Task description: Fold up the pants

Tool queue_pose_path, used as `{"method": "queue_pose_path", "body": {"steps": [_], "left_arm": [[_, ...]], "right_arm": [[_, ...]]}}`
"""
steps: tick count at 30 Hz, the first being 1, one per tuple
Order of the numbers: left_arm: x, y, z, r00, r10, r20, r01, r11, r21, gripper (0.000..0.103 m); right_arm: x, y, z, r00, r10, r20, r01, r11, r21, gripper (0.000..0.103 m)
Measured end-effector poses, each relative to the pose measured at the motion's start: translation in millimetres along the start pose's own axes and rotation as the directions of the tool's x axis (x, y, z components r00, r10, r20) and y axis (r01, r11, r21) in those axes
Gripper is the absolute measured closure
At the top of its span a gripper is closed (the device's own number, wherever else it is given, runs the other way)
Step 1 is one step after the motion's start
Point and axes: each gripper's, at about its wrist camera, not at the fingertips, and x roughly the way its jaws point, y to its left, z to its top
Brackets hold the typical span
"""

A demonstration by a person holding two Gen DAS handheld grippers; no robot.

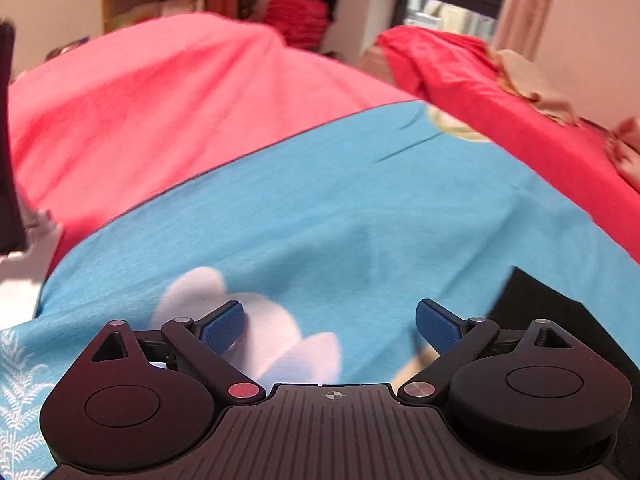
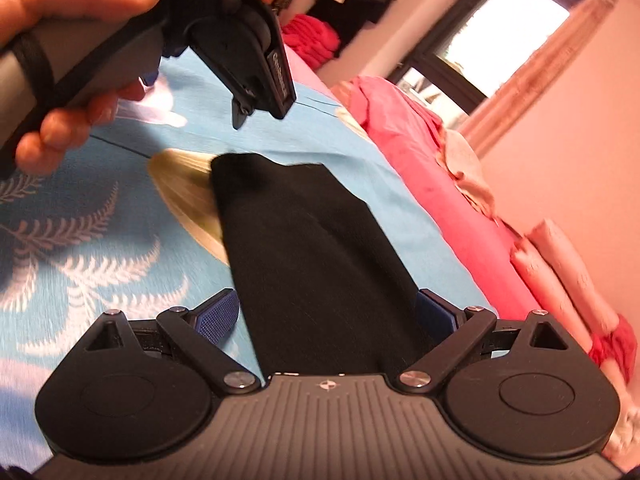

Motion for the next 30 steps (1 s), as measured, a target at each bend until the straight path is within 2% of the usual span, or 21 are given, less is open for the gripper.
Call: {"method": "queue_pose_path", "body": {"steps": [3,5,8,13,14,15,16,17,20,22,24,26,27,28,30], "left_arm": [[3.0,8.0,1.6,1.000,-0.011,-0.015,0.010,0.999,-0.032,0.000],[0.6,5.9,1.5,1.000,-0.012,-0.009,0.011,1.000,-0.026,0.000],[0.4,4.2,0.0,1.000,-0.007,-0.012,0.007,1.000,-0.019,0.000],[-2.4,16.3,1.9,1.000,-0.013,-0.003,0.013,0.997,-0.073,0.000],[-2.8,19.0,2.3,1.000,-0.013,-0.002,0.013,0.996,-0.087,0.000],[-2.8,21.7,2.8,1.000,-0.017,0.000,0.017,0.995,-0.102,0.000],[-3.0,24.5,3.6,1.000,-0.025,0.001,0.025,0.993,-0.119,0.000],[-3.8,27.1,3.6,0.999,-0.036,0.004,0.036,0.990,-0.137,0.000],[-8.1,34.3,3.2,0.997,-0.075,0.023,0.078,0.980,-0.183,0.000],[-12.8,34.1,2.4,0.991,-0.124,0.047,0.131,0.972,-0.195,0.000],[-17.6,26.5,1.9,0.982,-0.176,0.069,0.185,0.968,-0.170,0.000],[-25.6,8.2,-2.1,0.962,-0.260,0.085,0.268,0.959,-0.091,0.000],[-30.5,-4.4,-5.4,0.940,-0.332,0.084,0.336,0.941,-0.040,0.000],[-36.3,-19.2,-9.9,0.909,-0.412,0.070,0.412,0.911,0.018,0.000],[-45.9,-57.4,-22.6,0.820,-0.571,-0.020,0.568,0.811,0.136,0.000]], "right_arm": [[15.1,12.6,13.3,1.000,0.016,-0.008,-0.016,1.000,-0.014,0.014],[24.8,19.2,24.6,1.000,-0.016,-0.010,0.016,1.000,-0.017,0.015],[42.5,20.2,40.8,0.999,-0.021,-0.035,0.022,1.000,0.011,0.015],[63.9,25.6,58.7,0.998,-0.058,-0.025,0.059,0.997,0.039,0.015],[65.5,25.2,60.4,0.998,-0.061,-0.017,0.061,0.997,0.049,0.022],[67.3,22.9,61.8,0.999,-0.028,-0.016,0.029,0.998,0.064,0.034],[70.5,19.1,63.0,0.999,0.032,-0.034,-0.028,0.996,0.089,0.076],[73.6,13.9,63.6,0.996,0.067,-0.059,-0.059,0.990,0.126,0.078],[61.4,-12.7,62.9,0.991,0.128,-0.029,-0.116,0.958,0.263,0.080],[46.9,-44.9,59.8,0.989,0.147,-0.005,-0.134,0.916,0.377,0.080],[28.7,-83.6,53.3,0.985,0.171,0.036,-0.166,0.850,0.500,0.081],[10.6,-119.4,41.4,0.981,0.186,0.059,-0.183,0.774,0.606,0.081],[3.0,-135.5,33.2,0.978,0.197,0.072,-0.196,0.736,0.648,0.081],[-5.0,-148.6,23.9,0.975,0.205,0.089,-0.210,0.701,0.682,0.081],[-20.8,-169.5,4.8,0.975,0.193,0.114,-0.214,0.657,0.722,0.082]]}}
